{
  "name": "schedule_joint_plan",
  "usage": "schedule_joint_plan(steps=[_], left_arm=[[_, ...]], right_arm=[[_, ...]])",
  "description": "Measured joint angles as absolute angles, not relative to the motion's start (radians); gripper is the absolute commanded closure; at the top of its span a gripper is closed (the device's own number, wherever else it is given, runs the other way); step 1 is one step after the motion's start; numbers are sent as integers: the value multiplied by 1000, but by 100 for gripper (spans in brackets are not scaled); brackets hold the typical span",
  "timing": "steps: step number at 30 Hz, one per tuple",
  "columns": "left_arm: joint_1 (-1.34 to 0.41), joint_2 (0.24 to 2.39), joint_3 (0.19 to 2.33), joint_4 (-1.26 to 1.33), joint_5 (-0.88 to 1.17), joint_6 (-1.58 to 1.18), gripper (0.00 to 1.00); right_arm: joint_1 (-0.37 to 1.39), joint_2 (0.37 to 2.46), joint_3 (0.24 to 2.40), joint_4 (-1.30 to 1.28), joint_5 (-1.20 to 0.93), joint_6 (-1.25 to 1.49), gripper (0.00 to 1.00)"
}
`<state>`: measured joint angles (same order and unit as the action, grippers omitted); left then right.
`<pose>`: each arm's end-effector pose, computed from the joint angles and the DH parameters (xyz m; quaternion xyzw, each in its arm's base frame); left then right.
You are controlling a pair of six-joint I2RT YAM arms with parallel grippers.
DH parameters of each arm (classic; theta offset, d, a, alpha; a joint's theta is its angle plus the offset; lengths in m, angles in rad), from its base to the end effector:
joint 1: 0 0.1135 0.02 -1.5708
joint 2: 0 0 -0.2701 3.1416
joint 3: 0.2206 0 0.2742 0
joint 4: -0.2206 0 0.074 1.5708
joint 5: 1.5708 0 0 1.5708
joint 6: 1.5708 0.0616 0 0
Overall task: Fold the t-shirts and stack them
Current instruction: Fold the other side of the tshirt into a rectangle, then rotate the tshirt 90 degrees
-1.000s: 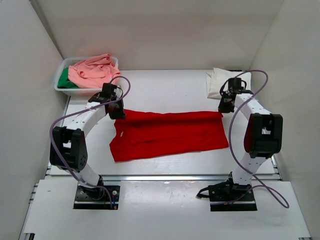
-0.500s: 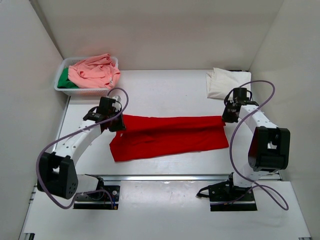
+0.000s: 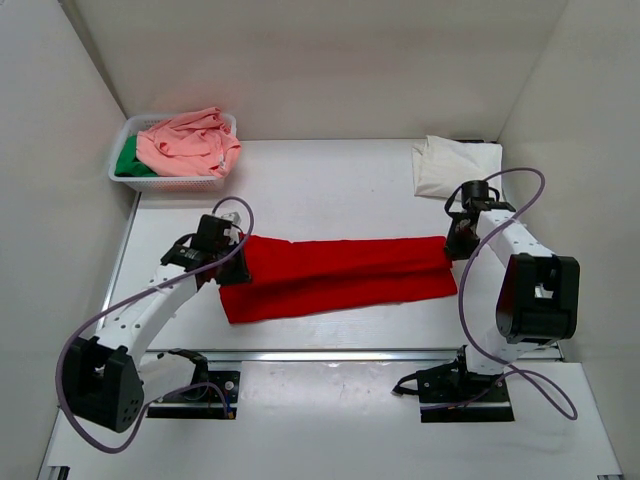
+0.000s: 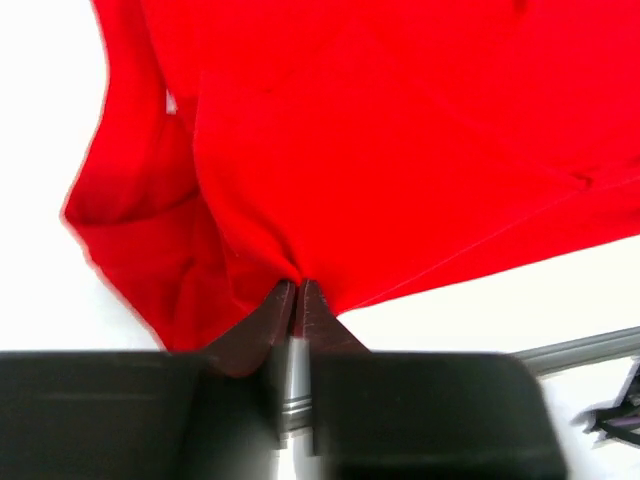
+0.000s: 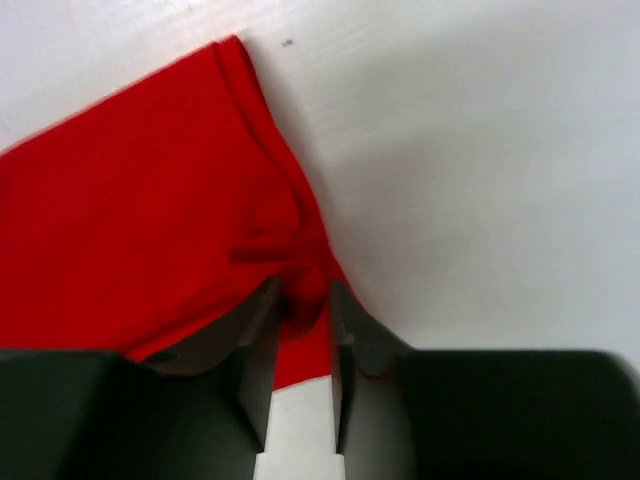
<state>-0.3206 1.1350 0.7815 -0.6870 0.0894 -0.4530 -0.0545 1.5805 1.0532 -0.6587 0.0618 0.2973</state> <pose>0.2319 -0.0828 0.2053 -0.0521 0.9628 -0.1387 0.2262 0.3342 -0.0220 0.1752 0.1775 0.9649 -0.0070 0.1934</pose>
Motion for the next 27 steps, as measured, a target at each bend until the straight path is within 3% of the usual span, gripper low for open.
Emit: schedule_joint_plan(steps=[2, 4, 7, 14, 17, 22, 27], left_arm=[[-312, 1124, 784, -718, 73, -464, 64], [-299, 1112, 802, -745, 51, -470, 57], [-290, 1115, 873, -763, 28, -475, 55], [-412, 1278, 982, -674, 9, -523, 61], [-463, 1404, 980, -646, 8, -571, 69], [-493, 1633, 987, -647, -22, -630, 72], [-490, 1919, 1291, -805, -38, -632, 72]], right_arm=[[-37, 1580, 1080, -713, 99, 303, 56], [-15, 1575, 1106, -747, 127, 299, 49], [21, 1546, 1134, -769, 133, 292, 45], [48, 1519, 1172, -686, 31, 275, 49], [62, 1579, 1173, -650, -2, 268, 52], [114, 1741, 1172, -639, -26, 273, 59], [197, 1755, 1093, -672, 35, 358, 62]])
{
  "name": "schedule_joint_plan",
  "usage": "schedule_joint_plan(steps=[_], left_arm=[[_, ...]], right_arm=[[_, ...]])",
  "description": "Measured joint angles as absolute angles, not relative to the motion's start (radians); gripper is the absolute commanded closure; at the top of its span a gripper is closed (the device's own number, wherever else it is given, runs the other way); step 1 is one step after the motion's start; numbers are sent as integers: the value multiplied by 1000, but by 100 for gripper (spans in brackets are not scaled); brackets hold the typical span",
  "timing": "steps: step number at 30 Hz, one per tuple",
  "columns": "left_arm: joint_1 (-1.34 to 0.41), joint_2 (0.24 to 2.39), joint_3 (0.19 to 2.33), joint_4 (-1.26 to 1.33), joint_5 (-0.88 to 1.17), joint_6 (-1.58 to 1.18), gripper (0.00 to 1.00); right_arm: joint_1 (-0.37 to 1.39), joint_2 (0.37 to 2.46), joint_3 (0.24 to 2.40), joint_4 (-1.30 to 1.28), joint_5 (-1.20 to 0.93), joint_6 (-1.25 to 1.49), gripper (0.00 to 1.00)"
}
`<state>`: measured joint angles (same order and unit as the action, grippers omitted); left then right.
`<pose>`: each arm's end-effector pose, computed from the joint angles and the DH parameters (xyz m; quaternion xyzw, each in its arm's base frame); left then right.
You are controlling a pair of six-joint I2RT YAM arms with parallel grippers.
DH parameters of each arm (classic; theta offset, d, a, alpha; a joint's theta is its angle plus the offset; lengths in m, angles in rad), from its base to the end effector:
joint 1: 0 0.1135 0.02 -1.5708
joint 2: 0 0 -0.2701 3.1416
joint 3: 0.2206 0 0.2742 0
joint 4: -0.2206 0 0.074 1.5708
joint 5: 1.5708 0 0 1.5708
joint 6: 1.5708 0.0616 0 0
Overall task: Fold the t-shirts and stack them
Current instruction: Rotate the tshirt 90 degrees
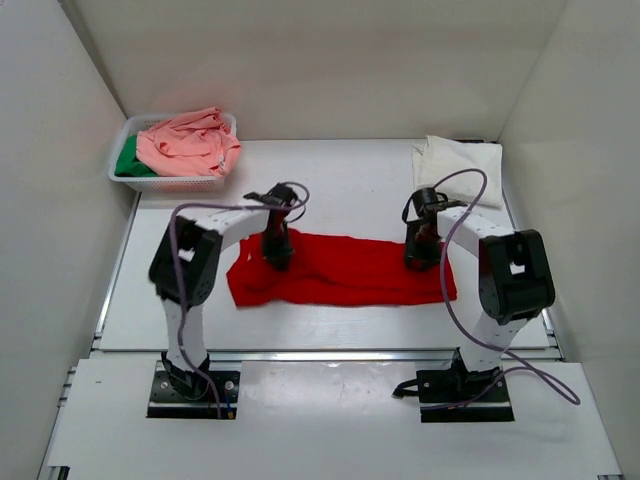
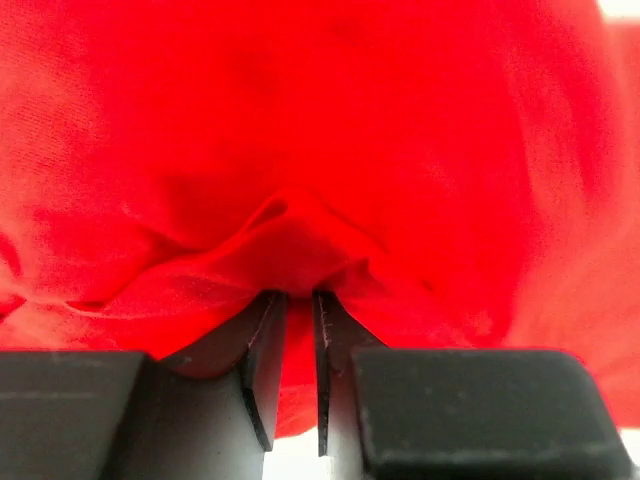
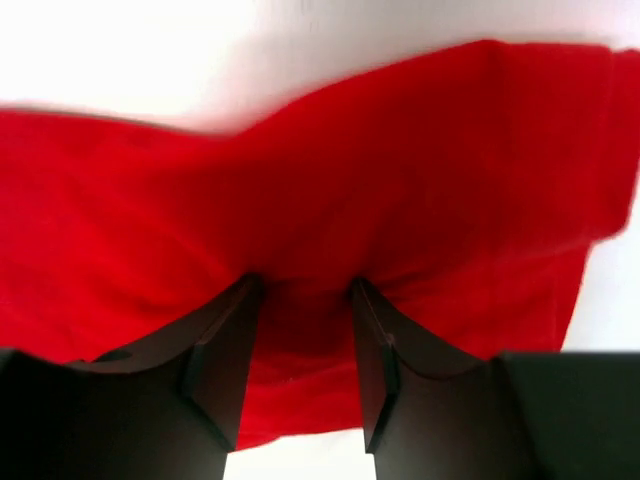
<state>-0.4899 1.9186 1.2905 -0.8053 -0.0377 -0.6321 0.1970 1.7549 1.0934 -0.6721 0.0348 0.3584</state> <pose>0.3385 -0.1779 0.1245 -0.0721 0.9949 -0.0206 0.0681 0.3429 0.0663 0.1303 0.0821 0.9894 0.0158 0.1185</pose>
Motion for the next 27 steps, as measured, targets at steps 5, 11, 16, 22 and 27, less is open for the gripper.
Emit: schedule_joint_plan(steps=[5, 11, 16, 22, 27], left_arm=[[-480, 2340, 1957, -977, -43, -598, 72], [-421, 2685, 2532, -979, 117, -611, 76], [-350, 2729, 2615, -970, 167, -607, 71], [-283, 2712, 2543, -829, 210, -650, 72], [-235, 2732, 2576, -750, 243, -695, 71]], right_arm=[[346, 1600, 918, -668, 32, 508, 61], [673, 1485, 807, -563, -90, 708, 52], [809, 1439, 782, -380, -187, 760, 48], [759, 1393, 779, -320, -212, 730, 47], [758, 1376, 766, -286, -226, 700, 49]])
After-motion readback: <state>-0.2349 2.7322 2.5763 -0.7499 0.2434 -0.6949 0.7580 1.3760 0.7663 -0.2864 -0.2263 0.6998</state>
